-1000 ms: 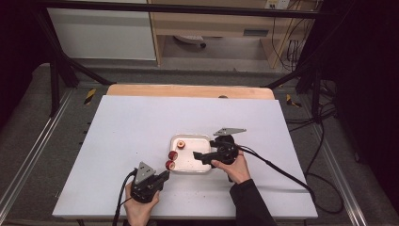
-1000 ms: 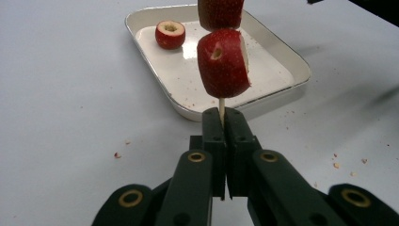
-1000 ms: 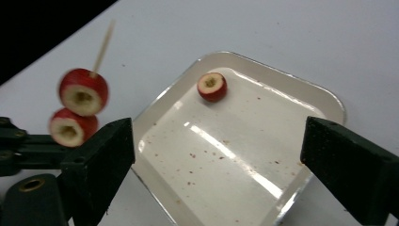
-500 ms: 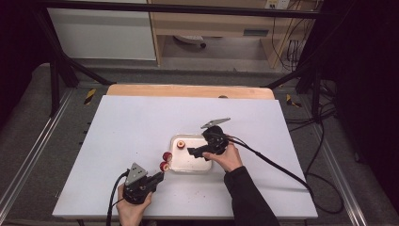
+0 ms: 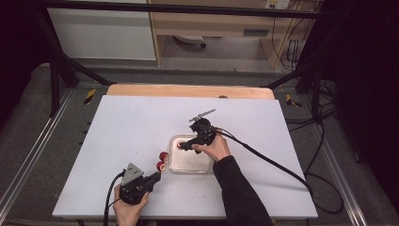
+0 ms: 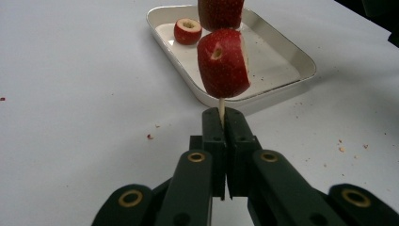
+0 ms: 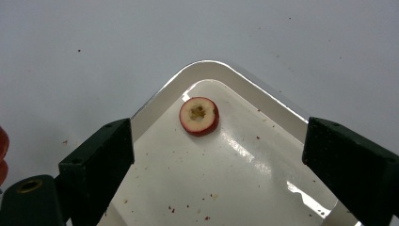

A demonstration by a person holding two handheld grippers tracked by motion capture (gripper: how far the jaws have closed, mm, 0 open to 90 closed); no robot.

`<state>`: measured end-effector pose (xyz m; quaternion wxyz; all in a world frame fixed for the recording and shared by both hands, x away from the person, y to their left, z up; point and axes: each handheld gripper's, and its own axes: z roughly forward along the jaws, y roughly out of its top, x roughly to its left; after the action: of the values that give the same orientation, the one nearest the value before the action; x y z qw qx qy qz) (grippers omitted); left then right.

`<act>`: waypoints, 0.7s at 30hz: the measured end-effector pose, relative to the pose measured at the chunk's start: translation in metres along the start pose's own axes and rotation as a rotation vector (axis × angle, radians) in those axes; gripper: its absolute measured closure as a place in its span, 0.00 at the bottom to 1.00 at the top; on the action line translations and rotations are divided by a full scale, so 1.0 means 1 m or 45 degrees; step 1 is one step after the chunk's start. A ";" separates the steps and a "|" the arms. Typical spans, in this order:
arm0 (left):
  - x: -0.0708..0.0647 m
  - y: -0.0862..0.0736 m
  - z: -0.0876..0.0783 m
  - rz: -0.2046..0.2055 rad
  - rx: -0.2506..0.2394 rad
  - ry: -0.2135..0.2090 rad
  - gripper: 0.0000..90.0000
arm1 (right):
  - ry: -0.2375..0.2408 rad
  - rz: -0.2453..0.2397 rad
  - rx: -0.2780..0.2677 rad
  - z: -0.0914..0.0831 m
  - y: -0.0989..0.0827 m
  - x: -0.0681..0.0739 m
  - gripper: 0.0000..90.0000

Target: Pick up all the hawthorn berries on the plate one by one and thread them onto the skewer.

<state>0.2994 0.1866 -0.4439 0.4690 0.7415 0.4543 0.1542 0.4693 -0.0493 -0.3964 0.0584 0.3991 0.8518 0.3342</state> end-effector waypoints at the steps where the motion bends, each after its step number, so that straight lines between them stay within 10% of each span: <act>1: 0.000 0.000 0.000 -0.004 0.001 -0.001 0.98 | -0.001 0.000 0.007 0.001 0.002 0.001 0.12; 21: 0.000 -0.001 0.003 0.011 0.021 -0.008 0.98 | 0.001 -0.035 0.195 0.034 0.022 0.008 0.35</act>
<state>0.3010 0.1853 -0.4461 0.4638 0.7478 0.4506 0.1502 0.4908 -0.0157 -0.4075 0.0320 0.3906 0.8803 0.2673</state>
